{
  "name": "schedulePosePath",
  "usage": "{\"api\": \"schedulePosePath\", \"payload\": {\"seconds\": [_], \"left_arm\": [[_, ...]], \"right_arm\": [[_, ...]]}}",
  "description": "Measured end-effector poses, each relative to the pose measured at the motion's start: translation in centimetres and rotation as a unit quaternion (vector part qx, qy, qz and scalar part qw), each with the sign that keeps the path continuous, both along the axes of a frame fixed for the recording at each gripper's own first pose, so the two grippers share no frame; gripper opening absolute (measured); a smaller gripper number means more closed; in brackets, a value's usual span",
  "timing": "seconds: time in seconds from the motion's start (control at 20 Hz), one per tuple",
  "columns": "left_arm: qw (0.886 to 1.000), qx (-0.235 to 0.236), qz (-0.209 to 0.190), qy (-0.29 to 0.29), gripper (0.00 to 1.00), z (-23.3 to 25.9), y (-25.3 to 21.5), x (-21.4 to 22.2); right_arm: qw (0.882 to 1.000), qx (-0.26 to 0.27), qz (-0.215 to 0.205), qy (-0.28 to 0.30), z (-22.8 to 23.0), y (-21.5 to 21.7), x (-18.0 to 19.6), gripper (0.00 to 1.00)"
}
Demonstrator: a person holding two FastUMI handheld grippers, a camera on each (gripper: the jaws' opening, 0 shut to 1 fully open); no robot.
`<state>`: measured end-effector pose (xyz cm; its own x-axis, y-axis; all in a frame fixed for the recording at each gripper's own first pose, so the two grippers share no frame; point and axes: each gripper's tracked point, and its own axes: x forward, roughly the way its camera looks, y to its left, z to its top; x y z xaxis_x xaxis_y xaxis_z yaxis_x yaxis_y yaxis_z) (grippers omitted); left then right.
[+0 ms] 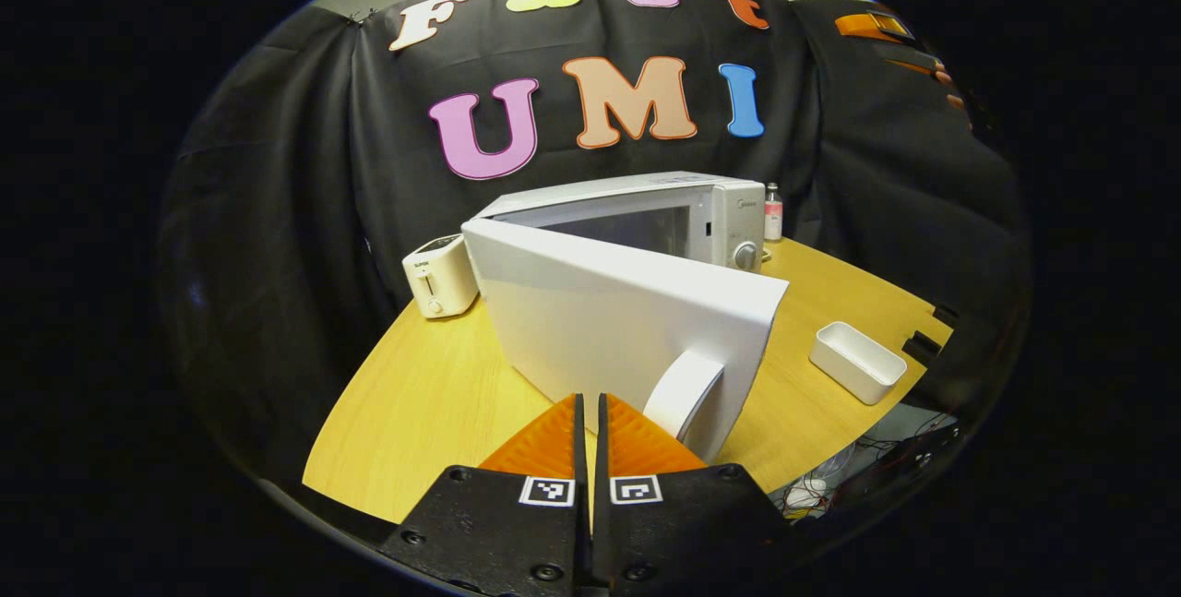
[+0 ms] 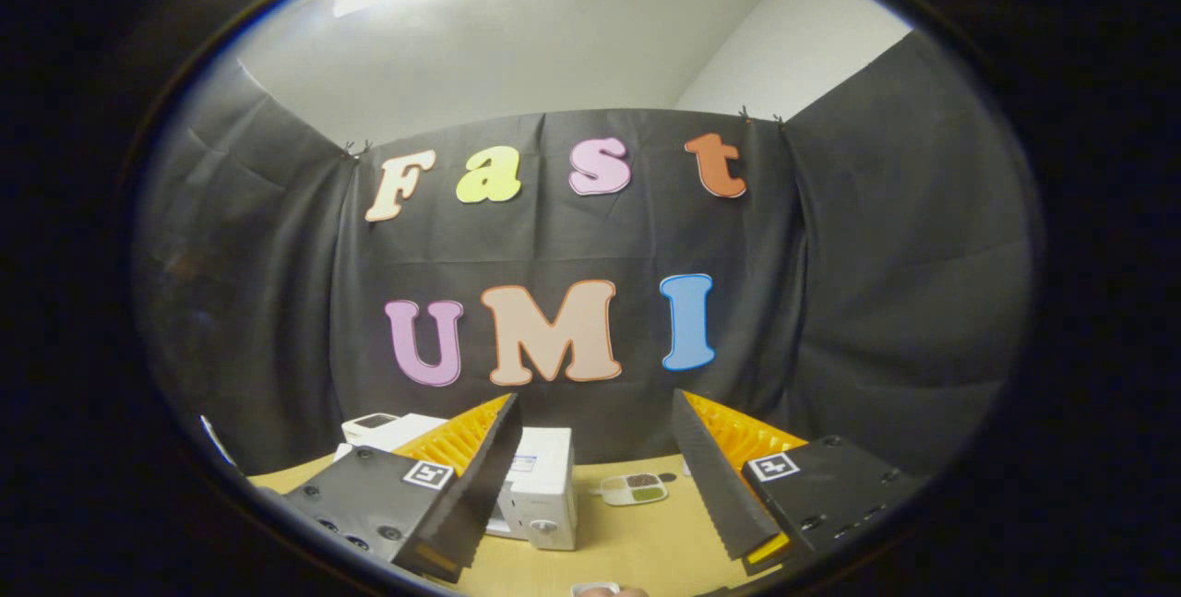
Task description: Open the microwave oven with the left hand, put the food in, and close the microwave oven.
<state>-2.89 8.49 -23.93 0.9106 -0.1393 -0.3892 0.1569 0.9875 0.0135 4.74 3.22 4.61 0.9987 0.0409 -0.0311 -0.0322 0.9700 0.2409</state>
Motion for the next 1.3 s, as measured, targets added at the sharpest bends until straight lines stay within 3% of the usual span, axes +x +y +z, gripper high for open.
{"api": "schedulePosePath", "payload": {"seconds": [0.15,0.2,0.95,1.0,1.3], "left_arm": [[1.0,0.001,-0.007,-0.001,0.0,0.1,-1.6,1.3],[1.0,0.0,-0.009,-0.002,0.0,0.2,-2.1,1.8],[0.998,-0.031,-0.051,-0.002,0.0,0.4,-9.5,8.9],[0.998,-0.029,-0.053,-0.001,0.0,0.3,-9.8,9.5],[0.997,-0.056,-0.048,0.01,0.0,0.2,-11.6,12.3]], "right_arm": [[1.0,0.005,-0.001,0.006,0.1,-1.0,0.7,0.91],[1.0,0.002,-0.002,0.005,0.1,-1.5,1.0,0.99],[0.999,-0.038,0.008,0.024,-1.2,-3.7,1.7,0.99],[0.999,-0.04,0.007,0.025,-1.3,-4.1,1.7,0.91],[0.998,-0.059,0.006,0.029,-2.1,-5.0,1.4,0.91]]}}
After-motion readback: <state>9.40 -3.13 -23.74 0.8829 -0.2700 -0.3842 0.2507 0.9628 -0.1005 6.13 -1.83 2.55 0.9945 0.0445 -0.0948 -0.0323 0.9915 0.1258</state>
